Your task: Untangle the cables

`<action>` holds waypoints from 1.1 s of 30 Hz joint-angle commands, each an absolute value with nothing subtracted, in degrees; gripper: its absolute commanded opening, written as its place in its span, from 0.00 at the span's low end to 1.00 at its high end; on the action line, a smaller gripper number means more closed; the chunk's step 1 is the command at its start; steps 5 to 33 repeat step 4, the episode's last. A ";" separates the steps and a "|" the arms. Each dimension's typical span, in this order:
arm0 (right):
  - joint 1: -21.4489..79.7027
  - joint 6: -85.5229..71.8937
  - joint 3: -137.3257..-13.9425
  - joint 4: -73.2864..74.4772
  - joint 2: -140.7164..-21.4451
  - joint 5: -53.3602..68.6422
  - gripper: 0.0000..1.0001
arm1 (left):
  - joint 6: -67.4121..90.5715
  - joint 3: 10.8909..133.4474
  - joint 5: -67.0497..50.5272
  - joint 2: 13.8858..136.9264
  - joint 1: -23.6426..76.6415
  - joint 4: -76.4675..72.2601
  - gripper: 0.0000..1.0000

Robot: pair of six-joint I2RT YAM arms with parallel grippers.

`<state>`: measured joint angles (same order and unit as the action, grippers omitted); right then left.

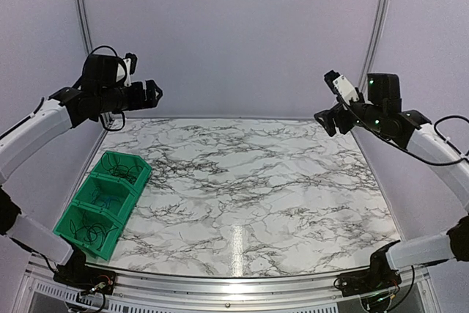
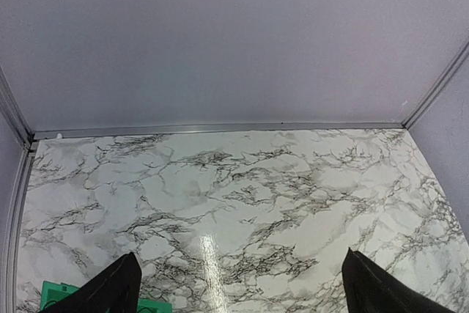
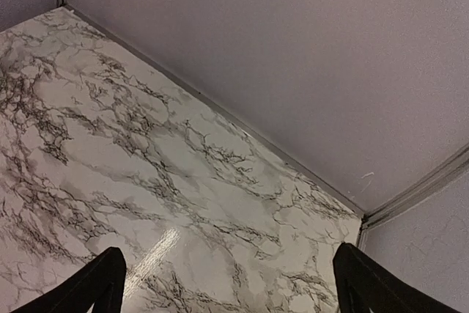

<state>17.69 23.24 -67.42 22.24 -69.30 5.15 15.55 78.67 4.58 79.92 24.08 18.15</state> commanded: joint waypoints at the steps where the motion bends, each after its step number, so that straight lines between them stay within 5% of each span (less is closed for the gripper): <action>1: 17.30 15.56 -65.98 18.00 -64.67 -0.63 0.99 | 8.74 76.31 6.08 77.48 28.73 17.15 0.99; 33: 15.65 14.42 -63.59 16.30 -61.84 -1.15 0.99 | 8.30 72.58 7.41 75.92 30.24 14.94 0.99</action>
